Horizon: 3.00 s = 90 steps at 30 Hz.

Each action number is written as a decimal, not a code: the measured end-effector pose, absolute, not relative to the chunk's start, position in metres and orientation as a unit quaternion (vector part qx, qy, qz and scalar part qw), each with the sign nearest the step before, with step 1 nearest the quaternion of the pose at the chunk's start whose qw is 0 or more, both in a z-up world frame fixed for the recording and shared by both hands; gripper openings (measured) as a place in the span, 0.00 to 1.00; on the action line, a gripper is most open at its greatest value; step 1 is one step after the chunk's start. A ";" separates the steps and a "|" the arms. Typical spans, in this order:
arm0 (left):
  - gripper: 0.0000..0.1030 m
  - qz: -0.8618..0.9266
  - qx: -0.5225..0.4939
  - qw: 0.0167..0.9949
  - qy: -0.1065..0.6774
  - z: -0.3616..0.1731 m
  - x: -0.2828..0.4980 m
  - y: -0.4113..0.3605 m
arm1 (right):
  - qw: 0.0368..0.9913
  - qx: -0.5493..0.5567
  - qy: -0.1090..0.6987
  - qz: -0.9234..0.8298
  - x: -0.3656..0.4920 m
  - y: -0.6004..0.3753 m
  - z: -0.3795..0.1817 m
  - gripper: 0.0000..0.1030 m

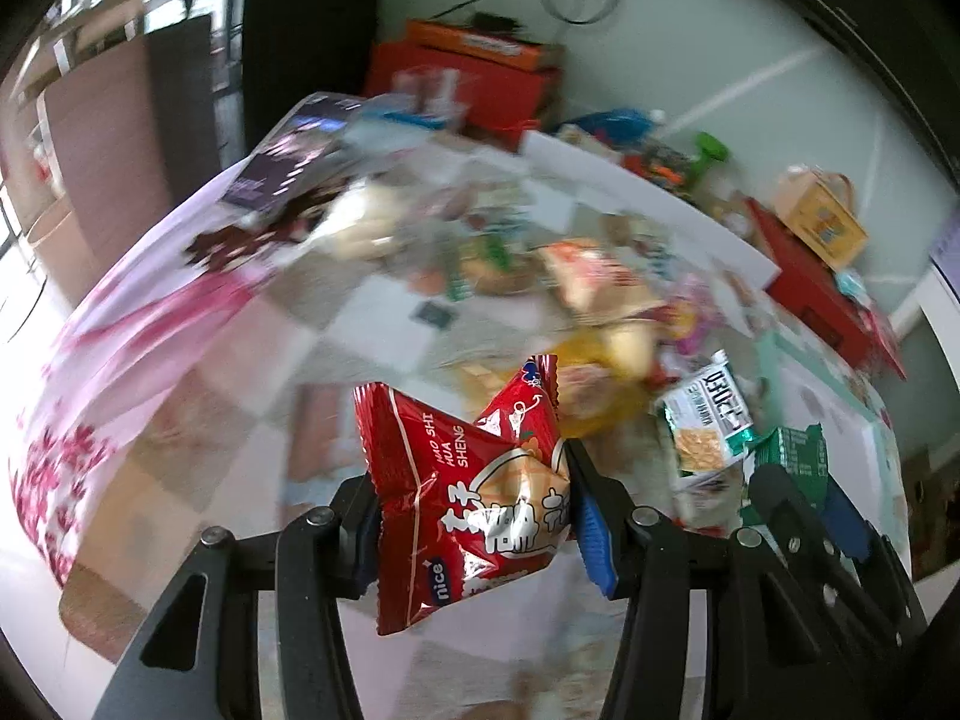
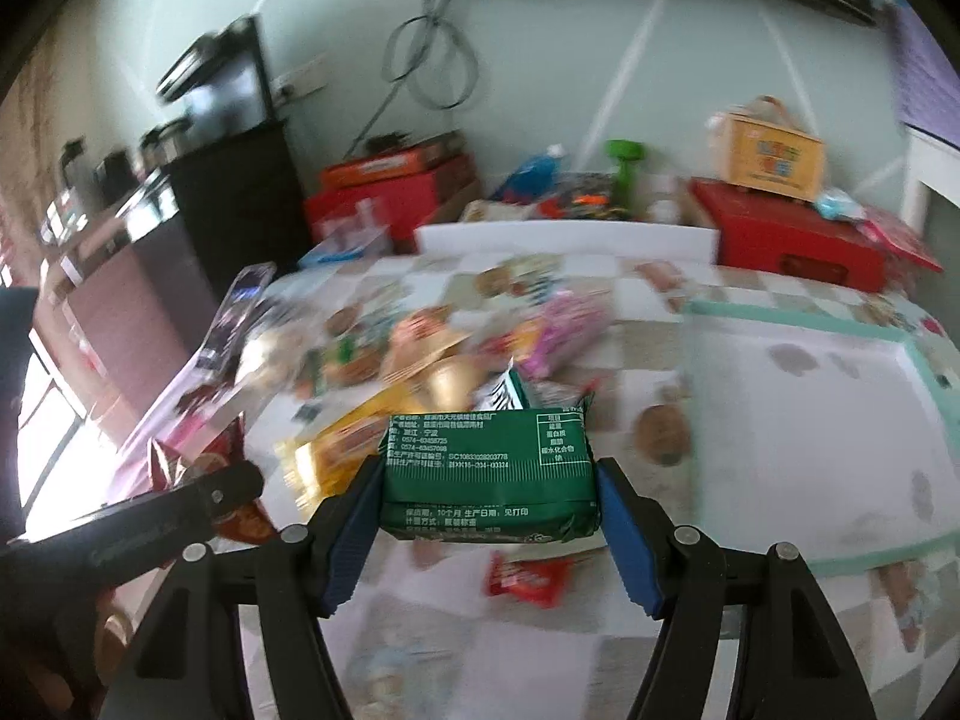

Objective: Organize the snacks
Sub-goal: 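Carry both packs over the tray and release them inside, then move both tools back toward the snack pile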

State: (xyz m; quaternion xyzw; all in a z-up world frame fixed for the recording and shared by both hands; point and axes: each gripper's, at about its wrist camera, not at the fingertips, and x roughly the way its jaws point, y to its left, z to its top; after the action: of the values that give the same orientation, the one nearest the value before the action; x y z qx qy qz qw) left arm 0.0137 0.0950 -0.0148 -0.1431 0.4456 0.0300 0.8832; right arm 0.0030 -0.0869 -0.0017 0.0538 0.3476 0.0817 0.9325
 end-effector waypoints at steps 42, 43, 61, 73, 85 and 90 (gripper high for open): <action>0.83 -0.159 0.013 0.890 0.428 -0.013 0.084 -0.132 | 0.892 0.181 0.334 -0.245 0.018 -0.336 -0.033 0.86; 0.86 -0.148 0.012 0.893 0.426 -0.013 0.084 -0.125 | 0.894 0.182 0.336 -0.236 0.020 -0.334 -0.034 0.89; 1.00 0.016 -0.041 0.922 0.385 -0.014 0.083 -0.003 | 0.939 0.143 0.287 -0.126 0.034 -0.278 -0.021 1.00; 1.00 0.071 -0.081 0.903 0.416 -0.021 0.076 0.054 | 0.950 0.099 0.294 -0.023 0.037 -0.207 -0.013 1.00; 1.00 0.118 -0.094 0.870 0.470 -0.041 0.079 0.098 | 0.940 0.037 0.326 0.094 0.040 -0.107 -0.026 1.00; 1.00 0.112 -0.097 0.860 0.488 -0.050 0.079 0.105 | 0.928 -0.020 0.354 0.118 0.041 -0.076 -0.044 1.00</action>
State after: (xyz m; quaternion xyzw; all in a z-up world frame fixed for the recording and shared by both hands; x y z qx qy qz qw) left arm 0.0792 0.1045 -0.0503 -0.0969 0.4881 0.1119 0.8601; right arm 0.0407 -0.0755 -0.0441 -0.0203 0.3536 0.1178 0.9277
